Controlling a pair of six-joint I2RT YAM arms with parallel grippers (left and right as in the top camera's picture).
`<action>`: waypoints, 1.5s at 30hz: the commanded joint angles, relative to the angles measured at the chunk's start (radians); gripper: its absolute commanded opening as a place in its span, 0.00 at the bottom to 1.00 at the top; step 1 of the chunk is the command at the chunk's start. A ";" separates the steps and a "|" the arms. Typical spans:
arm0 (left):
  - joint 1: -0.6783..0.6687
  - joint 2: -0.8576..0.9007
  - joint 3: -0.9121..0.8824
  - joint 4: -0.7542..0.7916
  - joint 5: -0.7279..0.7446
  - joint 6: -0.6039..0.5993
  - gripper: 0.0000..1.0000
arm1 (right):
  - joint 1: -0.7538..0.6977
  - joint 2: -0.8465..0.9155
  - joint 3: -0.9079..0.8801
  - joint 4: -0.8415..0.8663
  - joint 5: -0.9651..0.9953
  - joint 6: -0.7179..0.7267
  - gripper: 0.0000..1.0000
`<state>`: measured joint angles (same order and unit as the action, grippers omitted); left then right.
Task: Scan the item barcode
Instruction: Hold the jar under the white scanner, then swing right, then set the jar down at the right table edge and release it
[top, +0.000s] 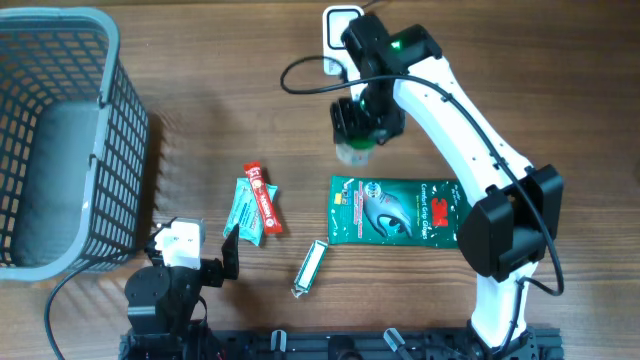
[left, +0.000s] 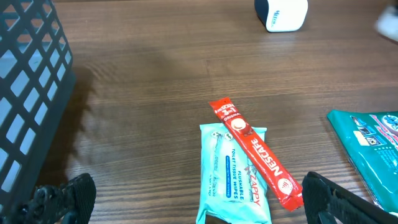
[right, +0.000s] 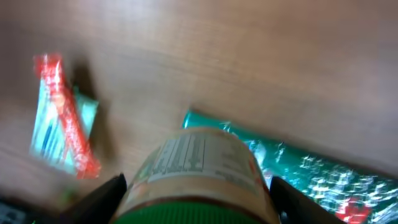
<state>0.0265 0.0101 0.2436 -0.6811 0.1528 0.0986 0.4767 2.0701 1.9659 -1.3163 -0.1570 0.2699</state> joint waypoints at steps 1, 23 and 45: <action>0.004 -0.003 -0.009 0.003 -0.009 -0.010 1.00 | 0.000 0.002 0.005 0.169 0.218 0.026 0.40; 0.004 -0.003 -0.009 0.003 -0.009 -0.010 1.00 | -0.002 0.228 -0.228 1.555 0.609 -0.250 0.49; 0.004 -0.003 -0.009 0.003 -0.009 -0.010 1.00 | -0.720 -0.095 -0.211 0.692 0.357 -0.084 0.50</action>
<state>0.0265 0.0097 0.2432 -0.6811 0.1528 0.0986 -0.1246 1.9427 1.7512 -0.6075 0.2821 0.1577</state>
